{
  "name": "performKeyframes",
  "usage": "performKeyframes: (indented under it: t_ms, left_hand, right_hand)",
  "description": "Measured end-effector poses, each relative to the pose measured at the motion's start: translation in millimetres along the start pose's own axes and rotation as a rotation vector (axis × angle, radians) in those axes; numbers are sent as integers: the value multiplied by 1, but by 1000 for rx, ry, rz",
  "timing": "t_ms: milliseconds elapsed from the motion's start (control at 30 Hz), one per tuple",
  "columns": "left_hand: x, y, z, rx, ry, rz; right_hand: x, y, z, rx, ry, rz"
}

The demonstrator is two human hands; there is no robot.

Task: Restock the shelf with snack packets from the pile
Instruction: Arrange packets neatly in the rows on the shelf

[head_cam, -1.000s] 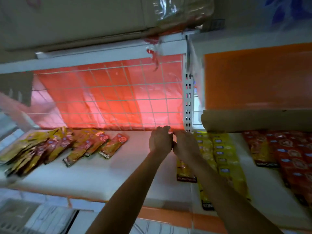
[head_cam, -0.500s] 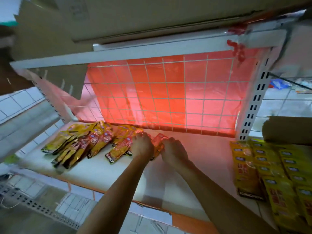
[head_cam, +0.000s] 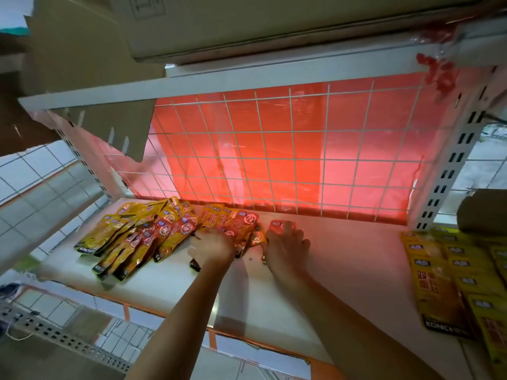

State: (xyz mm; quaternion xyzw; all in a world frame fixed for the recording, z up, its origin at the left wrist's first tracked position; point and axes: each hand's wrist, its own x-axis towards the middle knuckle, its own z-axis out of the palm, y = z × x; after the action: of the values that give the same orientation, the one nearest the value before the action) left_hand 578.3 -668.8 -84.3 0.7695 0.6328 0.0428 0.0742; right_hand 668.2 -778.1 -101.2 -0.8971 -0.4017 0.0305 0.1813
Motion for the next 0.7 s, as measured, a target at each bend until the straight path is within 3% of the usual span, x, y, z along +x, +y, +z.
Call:
performKeyframes:
  t_ms: [200,400,700]
  left_hand:
    - [-15,2,-5,-100,139,48]
    - [-42,32,-8,-298,121,211]
    - [-109,127,-1,-806,-245,311]
  right_hand:
    - [-2,10,-16,198,-14,168]
    - [-15,35,-34,513,-42,321]
    - [-50,115,-90,812,179,369]
